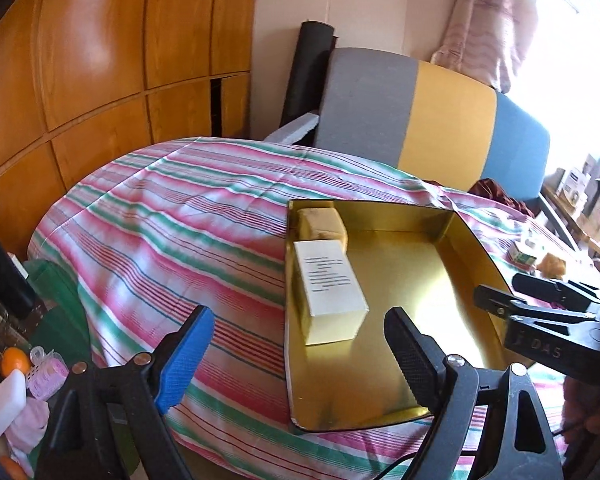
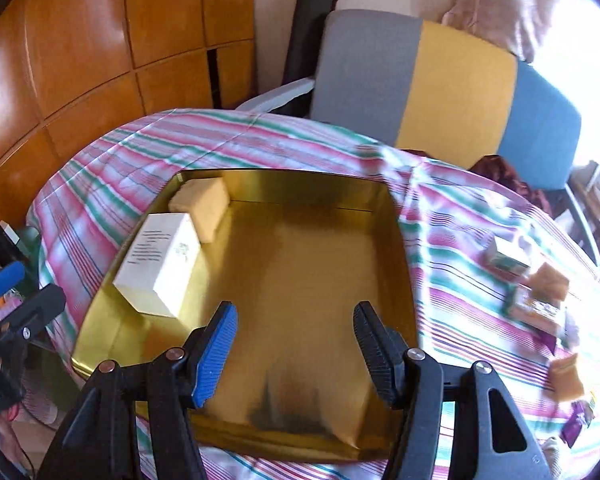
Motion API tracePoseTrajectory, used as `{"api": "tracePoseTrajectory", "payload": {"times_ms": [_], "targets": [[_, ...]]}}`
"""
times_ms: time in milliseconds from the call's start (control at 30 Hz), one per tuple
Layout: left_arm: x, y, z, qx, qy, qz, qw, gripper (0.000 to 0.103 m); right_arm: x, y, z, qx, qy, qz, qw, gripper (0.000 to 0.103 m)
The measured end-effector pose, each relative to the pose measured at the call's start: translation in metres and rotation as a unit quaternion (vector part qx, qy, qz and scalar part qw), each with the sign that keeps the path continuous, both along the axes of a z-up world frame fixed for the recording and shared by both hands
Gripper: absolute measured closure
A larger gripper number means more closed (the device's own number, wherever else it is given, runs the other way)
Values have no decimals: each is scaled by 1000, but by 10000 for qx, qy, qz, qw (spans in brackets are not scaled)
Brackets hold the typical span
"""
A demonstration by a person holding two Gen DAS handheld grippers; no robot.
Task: Organize objects
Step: 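Place the sponge in the gold tray with the left gripper while the right places the white box, then move both tools back to the items and grasp the white sock with the left gripper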
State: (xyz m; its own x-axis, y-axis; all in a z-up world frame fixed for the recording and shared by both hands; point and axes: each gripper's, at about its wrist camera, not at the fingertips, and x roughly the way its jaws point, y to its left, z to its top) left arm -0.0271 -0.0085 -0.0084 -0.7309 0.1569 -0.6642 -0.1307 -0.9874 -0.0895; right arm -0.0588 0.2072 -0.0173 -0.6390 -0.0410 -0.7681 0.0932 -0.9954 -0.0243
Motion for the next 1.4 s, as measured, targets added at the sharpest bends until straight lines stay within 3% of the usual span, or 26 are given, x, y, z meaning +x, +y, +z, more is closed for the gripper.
{"api": "tracePoseTrajectory", "payload": {"times_ms": [567,700,800,933,1133,1200,1400], "targets": [[3,68,1,-255,-32,-942,9952,15,66,129,5,52,40,-1101,9939,39],[2,91,4,-262,12,-1312,9910,15,93,180,9,7,-28,-1693,9856,37],[3,117,8,-272,73,-1711,9849,16,120,226,13,-18,-56,-2351,9720,36],[7,163,10,-319,128,-2371,9709,16,155,280,16,42,-135,-3171,9483,36],[16,234,6,-401,11,-3219,9459,16,204,340,11,-65,-127,-4484,8937,35],[19,253,3,-377,-86,-3446,9379,16,213,353,4,-435,-125,-4631,8852,35],[37,321,-6,-340,-224,-4305,9017,17,229,372,-11,-1495,-65,-4859,8611,35]]}}
